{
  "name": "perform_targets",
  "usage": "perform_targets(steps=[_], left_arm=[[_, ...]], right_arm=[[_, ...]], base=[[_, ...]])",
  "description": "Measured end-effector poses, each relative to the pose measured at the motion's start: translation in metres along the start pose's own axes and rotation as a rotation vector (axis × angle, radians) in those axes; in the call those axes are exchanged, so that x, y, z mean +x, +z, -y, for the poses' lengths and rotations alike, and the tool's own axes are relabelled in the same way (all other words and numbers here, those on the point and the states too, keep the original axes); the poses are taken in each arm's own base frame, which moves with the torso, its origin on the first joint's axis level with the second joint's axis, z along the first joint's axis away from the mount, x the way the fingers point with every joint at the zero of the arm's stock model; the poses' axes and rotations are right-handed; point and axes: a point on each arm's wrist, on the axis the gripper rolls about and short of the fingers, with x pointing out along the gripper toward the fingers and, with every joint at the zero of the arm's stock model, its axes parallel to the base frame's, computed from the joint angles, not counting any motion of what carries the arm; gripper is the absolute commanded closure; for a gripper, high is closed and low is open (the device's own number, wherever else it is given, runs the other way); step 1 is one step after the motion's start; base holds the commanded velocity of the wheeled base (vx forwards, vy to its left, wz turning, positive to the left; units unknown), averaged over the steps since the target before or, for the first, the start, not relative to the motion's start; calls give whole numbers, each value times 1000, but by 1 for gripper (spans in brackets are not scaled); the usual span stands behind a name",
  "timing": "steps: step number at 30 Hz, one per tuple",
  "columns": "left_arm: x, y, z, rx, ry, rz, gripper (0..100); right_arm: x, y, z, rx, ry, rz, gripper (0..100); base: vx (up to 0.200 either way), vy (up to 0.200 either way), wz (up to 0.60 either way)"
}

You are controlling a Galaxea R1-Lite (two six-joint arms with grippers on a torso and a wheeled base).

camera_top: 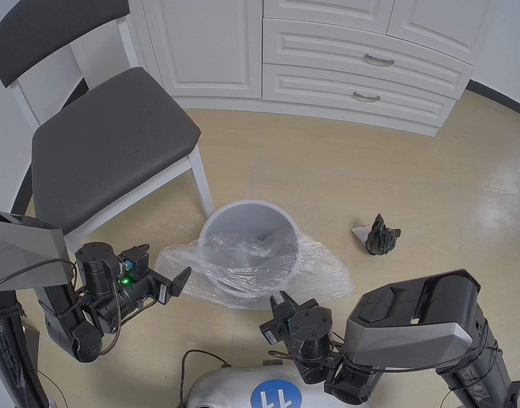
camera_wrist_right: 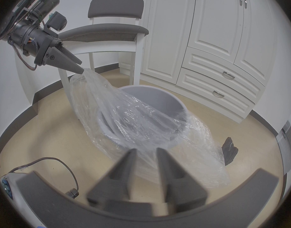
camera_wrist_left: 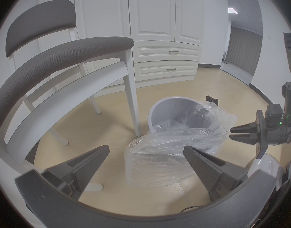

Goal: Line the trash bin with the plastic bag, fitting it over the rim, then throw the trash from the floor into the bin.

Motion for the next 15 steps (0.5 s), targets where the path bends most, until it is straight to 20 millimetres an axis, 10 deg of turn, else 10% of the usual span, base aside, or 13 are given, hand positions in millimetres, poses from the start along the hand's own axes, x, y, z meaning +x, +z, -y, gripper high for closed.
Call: perform_targets(steps=[11, 12, 15], left_arm=[[0, 1, -1, 0, 3, 3, 0], [0, 1, -1, 0, 3, 4, 0], [-1, 2, -1, 0, 3, 6, 0]], right_arm=[[0, 14, 11, 24, -13, 25, 100], [-1, 14, 11, 21, -10, 22, 0], [-8, 8, 12, -1, 2, -2, 0]], base=[[0, 0, 0], [0, 0, 0], [0, 0, 0]])
